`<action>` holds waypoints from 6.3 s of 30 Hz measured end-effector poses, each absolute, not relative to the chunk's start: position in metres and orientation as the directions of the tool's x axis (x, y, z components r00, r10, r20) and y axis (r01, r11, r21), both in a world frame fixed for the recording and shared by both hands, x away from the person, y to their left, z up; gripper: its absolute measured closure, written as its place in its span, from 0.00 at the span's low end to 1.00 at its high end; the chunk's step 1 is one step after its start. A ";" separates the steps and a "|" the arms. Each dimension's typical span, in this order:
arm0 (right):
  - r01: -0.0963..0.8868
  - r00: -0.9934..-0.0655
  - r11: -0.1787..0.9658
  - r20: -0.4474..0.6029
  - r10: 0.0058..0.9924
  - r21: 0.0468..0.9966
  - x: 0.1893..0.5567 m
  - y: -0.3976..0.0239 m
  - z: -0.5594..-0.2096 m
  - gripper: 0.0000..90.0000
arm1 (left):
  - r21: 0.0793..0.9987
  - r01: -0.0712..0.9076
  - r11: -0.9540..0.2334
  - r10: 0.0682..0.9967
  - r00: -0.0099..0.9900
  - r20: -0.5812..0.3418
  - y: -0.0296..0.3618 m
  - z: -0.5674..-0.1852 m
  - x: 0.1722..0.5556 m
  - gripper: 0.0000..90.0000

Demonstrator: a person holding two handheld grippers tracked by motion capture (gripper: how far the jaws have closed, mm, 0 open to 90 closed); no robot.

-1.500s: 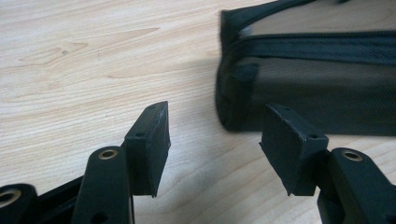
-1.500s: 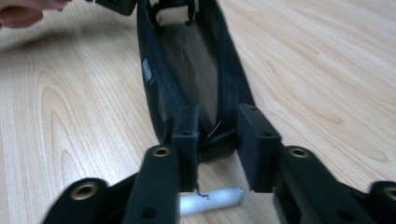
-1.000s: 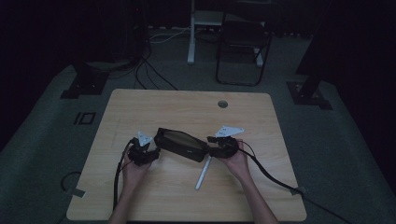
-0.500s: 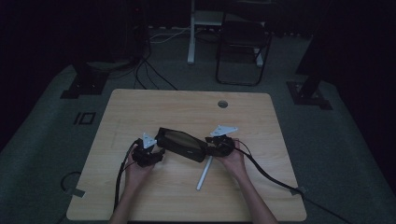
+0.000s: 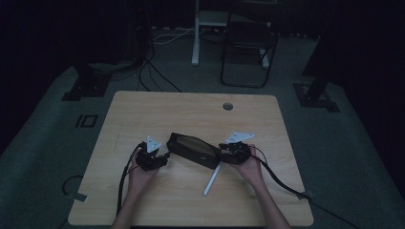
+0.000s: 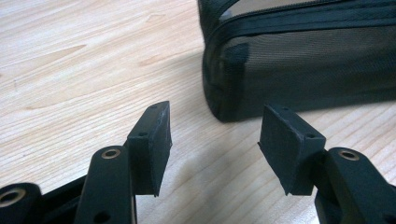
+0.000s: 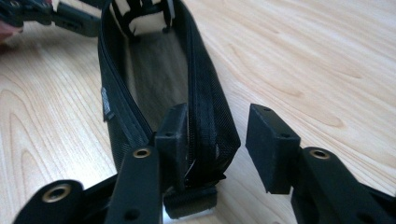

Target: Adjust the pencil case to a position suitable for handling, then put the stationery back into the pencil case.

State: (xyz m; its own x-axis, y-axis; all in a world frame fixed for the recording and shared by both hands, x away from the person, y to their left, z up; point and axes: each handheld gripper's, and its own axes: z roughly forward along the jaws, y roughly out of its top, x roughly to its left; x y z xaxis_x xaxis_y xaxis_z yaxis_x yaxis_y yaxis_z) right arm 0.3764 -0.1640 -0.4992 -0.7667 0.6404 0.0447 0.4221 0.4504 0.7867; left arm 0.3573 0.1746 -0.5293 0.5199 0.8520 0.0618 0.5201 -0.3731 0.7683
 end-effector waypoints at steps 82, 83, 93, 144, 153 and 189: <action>0.629 -0.572 0.430 0.011 0.820 0.648 0.303 -0.229 -0.536 0.87 | 0.733 0.587 -0.345 0.876 0.481 0.027 0.190 -0.540 0.362 0.46; 0.629 -0.570 0.427 0.013 0.821 0.649 0.303 -0.229 -0.536 0.87 | 0.734 0.587 -0.341 0.878 0.479 0.025 0.191 -0.540 0.362 0.46; 0.640 -0.547 0.386 0.040 0.836 0.664 0.302 -0.234 -0.538 0.87 | 0.725 0.616 -0.309 0.904 0.428 0.021 0.203 -0.541 0.365 0.46; 0.560 -0.548 0.328 0.044 0.835 0.761 0.308 -0.241 -0.491 0.87 | 0.727 0.631 -0.271 0.924 0.381 0.014 0.209 -0.546 0.370 0.38; 0.542 -0.554 0.333 0.031 0.832 0.771 0.311 -0.239 -0.483 0.87 | 0.727 0.630 -0.272 0.924 0.382 0.014 0.209 -0.546 0.370 0.37; 0.496 -0.562 0.333 0.004 0.827 0.802 0.313 -0.236 -0.459 0.87 | 0.726 0.630 -0.277 0.921 0.388 0.015 0.208 -0.546 0.370 0.36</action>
